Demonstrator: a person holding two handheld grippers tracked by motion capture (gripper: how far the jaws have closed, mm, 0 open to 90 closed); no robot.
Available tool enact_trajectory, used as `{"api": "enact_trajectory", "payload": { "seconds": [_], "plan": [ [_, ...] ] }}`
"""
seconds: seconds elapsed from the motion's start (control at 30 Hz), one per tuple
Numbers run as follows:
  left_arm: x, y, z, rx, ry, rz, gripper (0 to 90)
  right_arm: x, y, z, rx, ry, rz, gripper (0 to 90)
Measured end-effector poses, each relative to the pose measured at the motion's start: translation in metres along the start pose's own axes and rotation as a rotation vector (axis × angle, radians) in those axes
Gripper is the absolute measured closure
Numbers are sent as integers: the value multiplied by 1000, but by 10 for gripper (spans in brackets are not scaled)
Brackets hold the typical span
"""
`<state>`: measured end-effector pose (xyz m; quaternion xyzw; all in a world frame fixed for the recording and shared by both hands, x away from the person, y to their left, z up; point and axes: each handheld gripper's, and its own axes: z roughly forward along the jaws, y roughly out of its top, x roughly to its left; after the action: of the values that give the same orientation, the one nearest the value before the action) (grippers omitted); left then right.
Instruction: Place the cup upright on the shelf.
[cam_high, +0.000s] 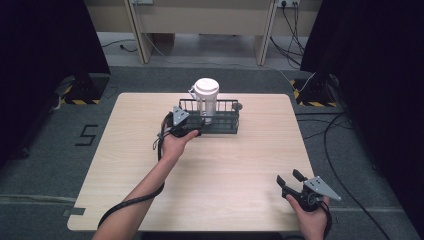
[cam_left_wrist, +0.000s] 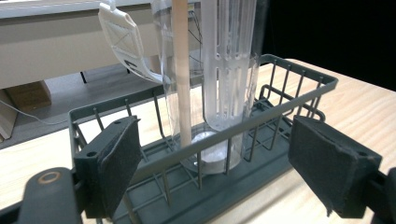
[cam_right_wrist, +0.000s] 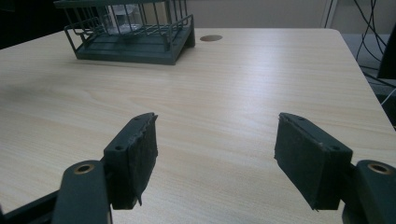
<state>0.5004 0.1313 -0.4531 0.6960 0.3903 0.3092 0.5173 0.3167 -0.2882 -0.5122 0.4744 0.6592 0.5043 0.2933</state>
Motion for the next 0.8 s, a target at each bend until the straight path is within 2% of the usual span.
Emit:
{"api": "enact_trajectory", "payload": {
  "seconds": [0.13,0.33,0.53,0.8],
  "plan": [
    [1,-4,-9,0,-5,-5,167,0,0,0,-4,-1,-2,306],
    [6,-9,-31,-8,-2,18,170,-2,0,0,-3,-5,8,306],
    [10,-14,-48,-24,5,14,172,0,0,0,0,-8,4,306],
    [15,-34,-77,-17,3,7,175,0,0,0,-2,-11,8,306]
  ]
}}
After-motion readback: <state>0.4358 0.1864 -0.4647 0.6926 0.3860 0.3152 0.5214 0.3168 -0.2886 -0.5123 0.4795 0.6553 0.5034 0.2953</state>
